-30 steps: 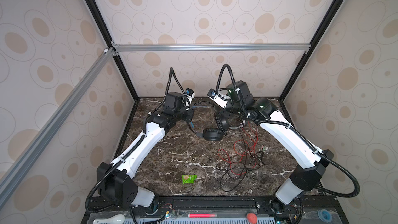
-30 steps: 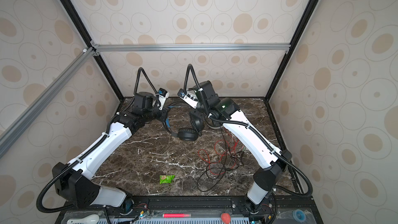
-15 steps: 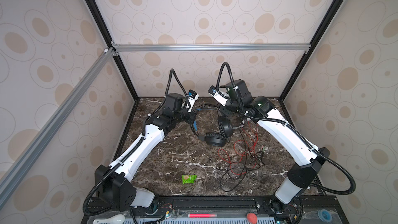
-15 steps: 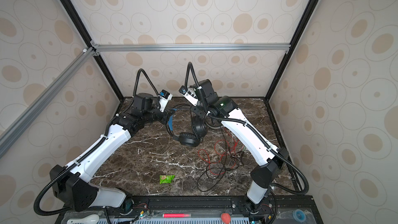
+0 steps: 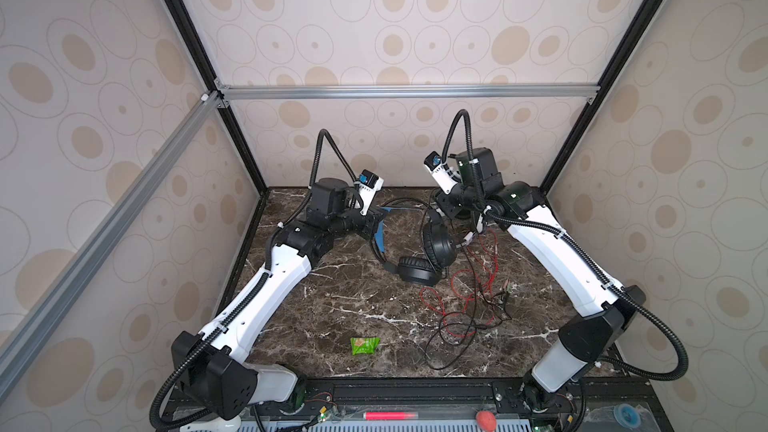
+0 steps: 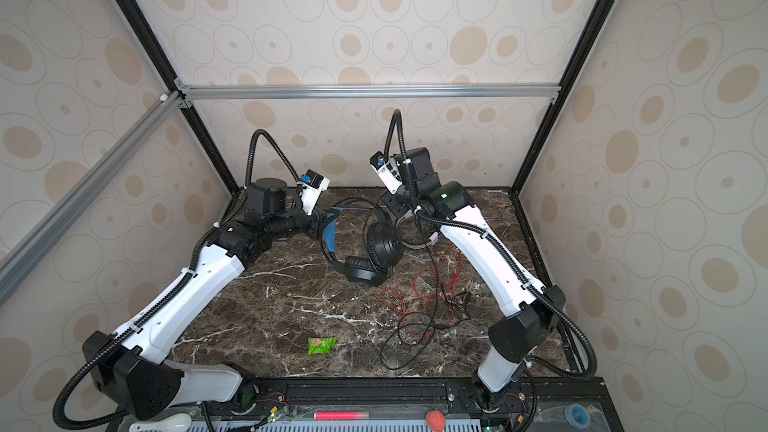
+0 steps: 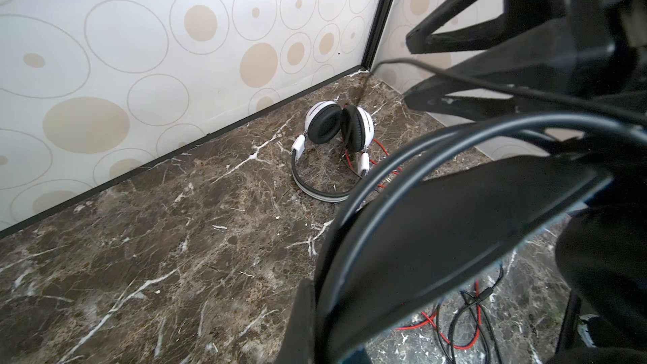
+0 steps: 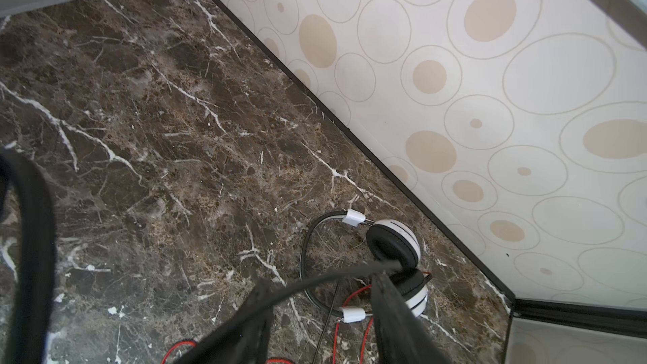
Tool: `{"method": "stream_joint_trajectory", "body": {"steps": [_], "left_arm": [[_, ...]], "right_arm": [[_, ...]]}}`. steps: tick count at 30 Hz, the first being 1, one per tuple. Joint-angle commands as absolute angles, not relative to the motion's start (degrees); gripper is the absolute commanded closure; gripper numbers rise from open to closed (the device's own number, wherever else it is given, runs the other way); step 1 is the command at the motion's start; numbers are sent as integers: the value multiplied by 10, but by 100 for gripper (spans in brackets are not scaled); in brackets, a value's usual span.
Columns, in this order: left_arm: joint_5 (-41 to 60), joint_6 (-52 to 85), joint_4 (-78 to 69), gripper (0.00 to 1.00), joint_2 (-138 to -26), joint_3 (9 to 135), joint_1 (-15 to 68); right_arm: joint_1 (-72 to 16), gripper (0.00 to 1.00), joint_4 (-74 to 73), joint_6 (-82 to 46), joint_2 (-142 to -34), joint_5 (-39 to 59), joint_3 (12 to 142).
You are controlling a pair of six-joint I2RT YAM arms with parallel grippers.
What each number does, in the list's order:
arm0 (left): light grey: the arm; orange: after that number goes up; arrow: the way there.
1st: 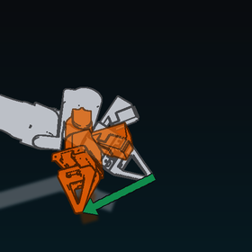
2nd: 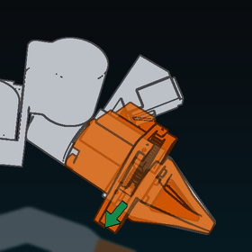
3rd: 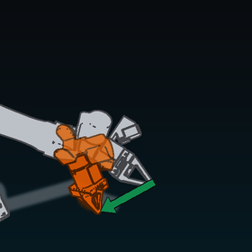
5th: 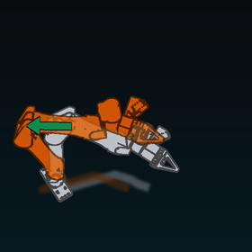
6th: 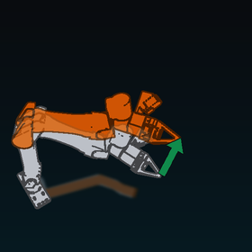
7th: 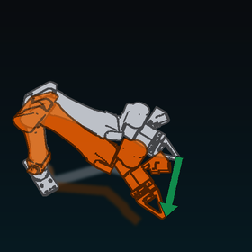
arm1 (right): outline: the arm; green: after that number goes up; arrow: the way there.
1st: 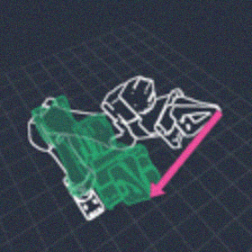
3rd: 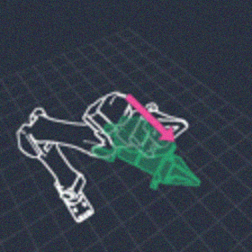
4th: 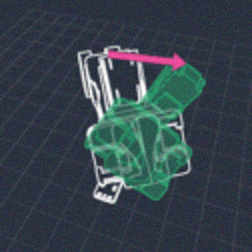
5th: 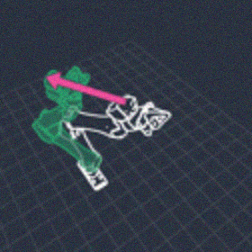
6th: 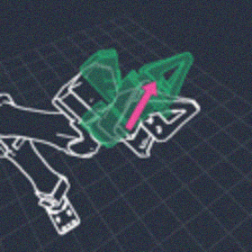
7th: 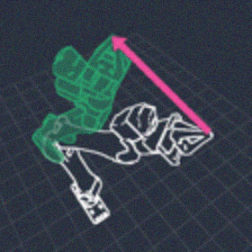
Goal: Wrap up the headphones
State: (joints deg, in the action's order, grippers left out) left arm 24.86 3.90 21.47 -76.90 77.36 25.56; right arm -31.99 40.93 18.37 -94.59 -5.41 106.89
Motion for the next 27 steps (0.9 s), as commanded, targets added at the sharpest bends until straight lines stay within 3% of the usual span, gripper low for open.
{"method": "stream_joint_trajectory", "body": {"steps": [1,7,14,20,27], "left_arm": [[297,77,171,100,-747,822,261],[314,109,153,100,-743,862,261],[318,153,123,100,-748,903,261],[305,205,68,100,-749,913,261],[282,239,53,100,-763,946,261]], "right_arm": [[-308,51,368,149,-915,-3,1045],[-281,48,284,93,-880,79,975],[-254,35,168,27,-843,183,886],[-249,30,125,-8,-834,223,843],[-241,15,56,-58,-817,261,772]]}}
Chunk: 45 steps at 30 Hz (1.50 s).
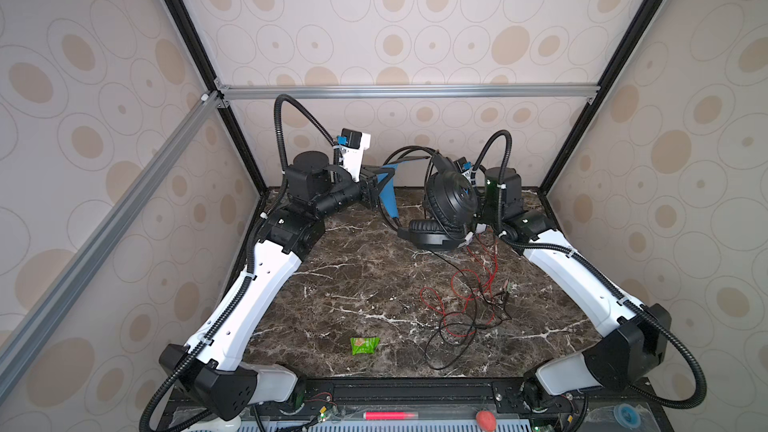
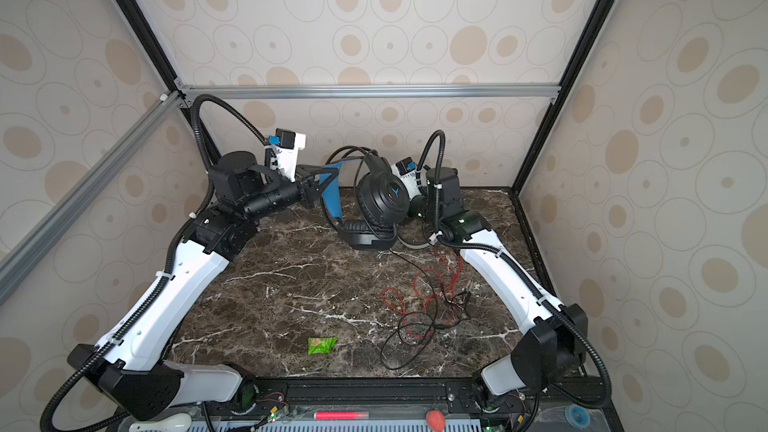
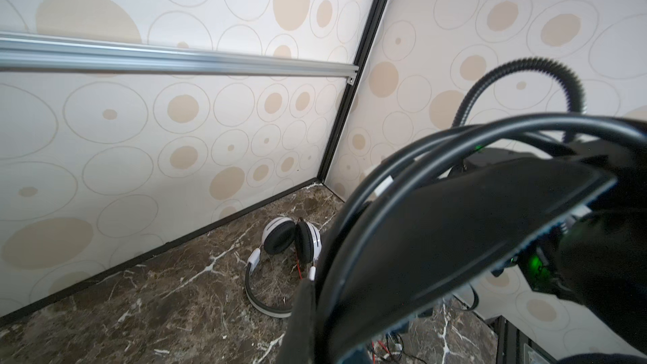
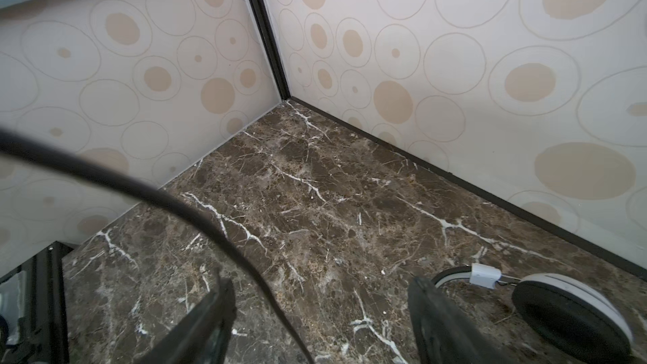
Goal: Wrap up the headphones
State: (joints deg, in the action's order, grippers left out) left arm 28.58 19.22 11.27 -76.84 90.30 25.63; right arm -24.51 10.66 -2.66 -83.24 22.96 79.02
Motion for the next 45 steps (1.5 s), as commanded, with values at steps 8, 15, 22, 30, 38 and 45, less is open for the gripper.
{"method": "stream_joint_trajectory", "body": {"steps": [8,15,22,30,38,45], "left_arm": [[276,264,42,100,-773,964,261],[243,280,42,100,-779,978,261],[205,309,30,100,-783,991,260],[190,328,41,100,-803,1020,259],[123,402,21,100,-802,994,248],[73,459,-8,100,-799,956,243]], "right_arm": [[-235,11,-22,-106,-843,269,717],[-233,20,-62,-128,-861,277,684],[-232,36,-99,-162,-868,283,637],[-232,44,-139,-188,-901,304,607],[-232,82,-140,-196,-908,300,573],[-236,99,-117,-185,-879,283,551]]}}
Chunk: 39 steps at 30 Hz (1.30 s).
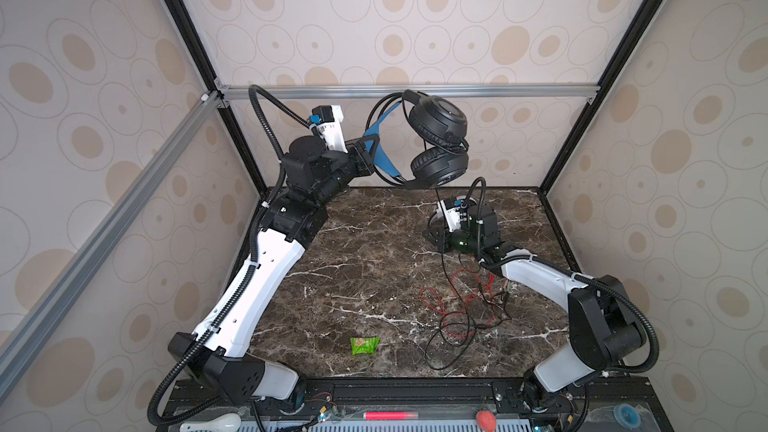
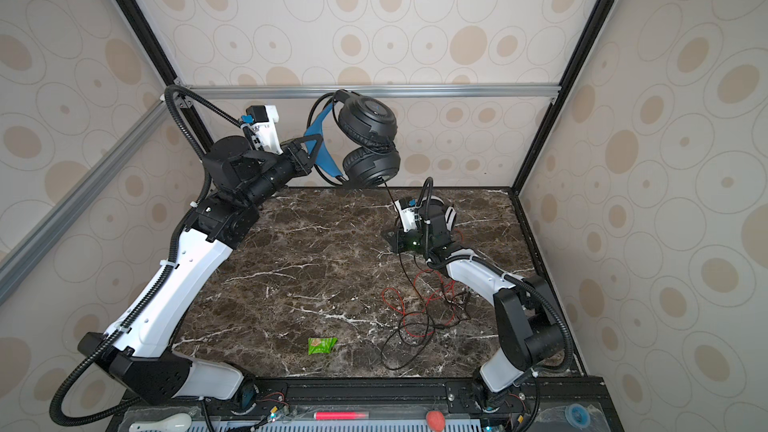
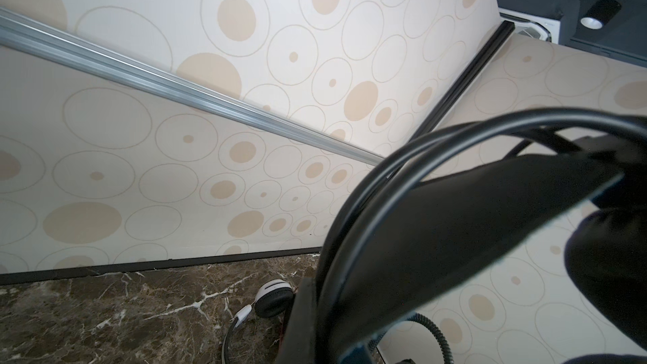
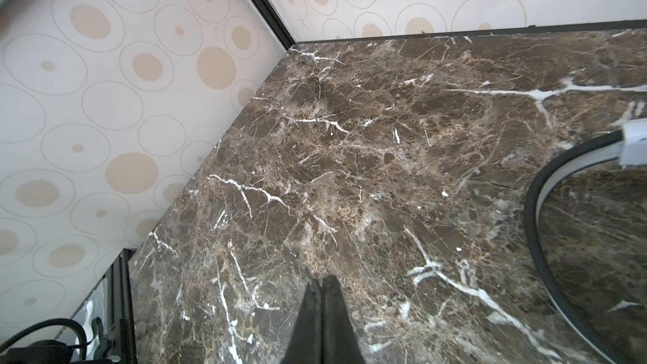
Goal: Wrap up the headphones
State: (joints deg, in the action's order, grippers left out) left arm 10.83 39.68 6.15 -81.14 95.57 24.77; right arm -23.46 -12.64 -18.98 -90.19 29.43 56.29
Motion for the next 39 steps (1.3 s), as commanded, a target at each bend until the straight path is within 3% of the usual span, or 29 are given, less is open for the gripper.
{"method": "stream_joint_trajectory", "body": {"steps": [1,20,39], "left_arm": [[66,468,-11,100,-800,953,243],[-154,475,24,100,-868,942,256],[-332,318,30,100,-914,874,279]], "right_arm": [[-242,100,-99,-175,-873,270,553],[-382,100,163,-17,-760,16,591],[-523,100,300,104,-794,-96,754]]}}
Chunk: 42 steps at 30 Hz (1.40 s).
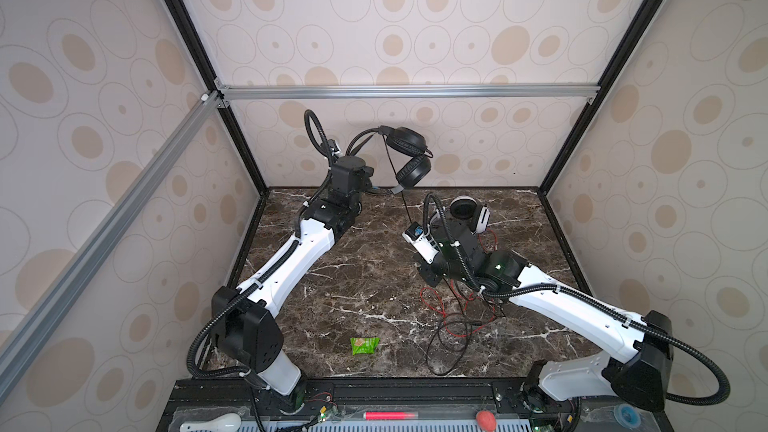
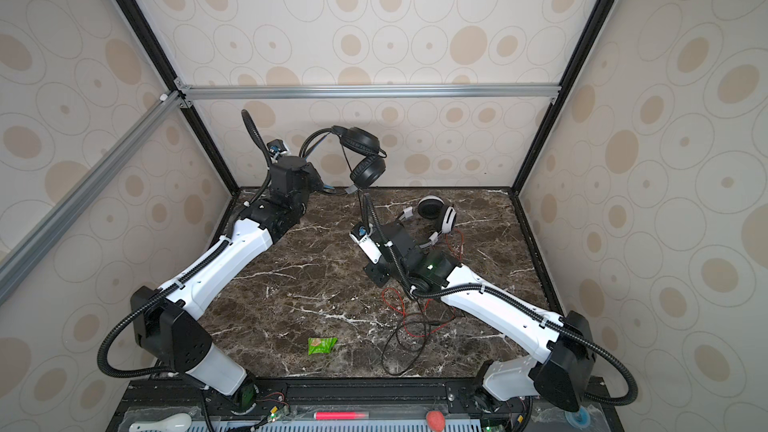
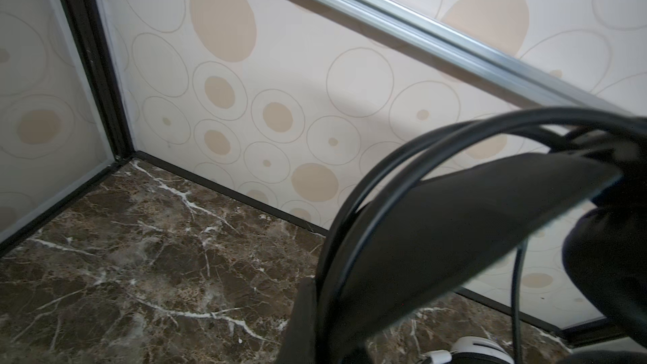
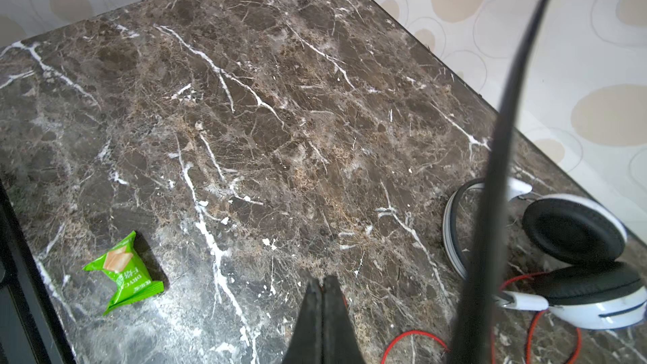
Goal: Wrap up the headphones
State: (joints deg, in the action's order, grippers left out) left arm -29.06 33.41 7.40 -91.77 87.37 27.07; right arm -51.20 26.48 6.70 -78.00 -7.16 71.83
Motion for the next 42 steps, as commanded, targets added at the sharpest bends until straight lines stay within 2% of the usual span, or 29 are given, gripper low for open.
{"method": "stream_joint_trajectory", "body": {"steps": [1,14,19,24,31,37,40,42], "left_arm": [[-335,315,26,100,-914,866,279],[-322,305,31,100,-925,826,291],[-284,215,24,100,-917,805,294],[-280,120,48,100,-897,790,294],[-183,17,76,100,-847,753,294],[-74,-30,91,100,-796,718,294],[-68,-33,109,100,-786,717,294],[-80,-18,116,100,-781,717,289]], "right_arm": [[-525,100,306,106,-800,-98,768],[-531,100,374,143,-836,-85,892],[-531,100,424,181,-858,-122,937],[-531,94,441,218,-857,-163,940],[-530,86,450,251,-865,-205,953],[-531,85,447,284,-870,-238,961],[-530,87,442,290,-871,-256,967],[-529,85,442,275,-862,-233,968]]}}
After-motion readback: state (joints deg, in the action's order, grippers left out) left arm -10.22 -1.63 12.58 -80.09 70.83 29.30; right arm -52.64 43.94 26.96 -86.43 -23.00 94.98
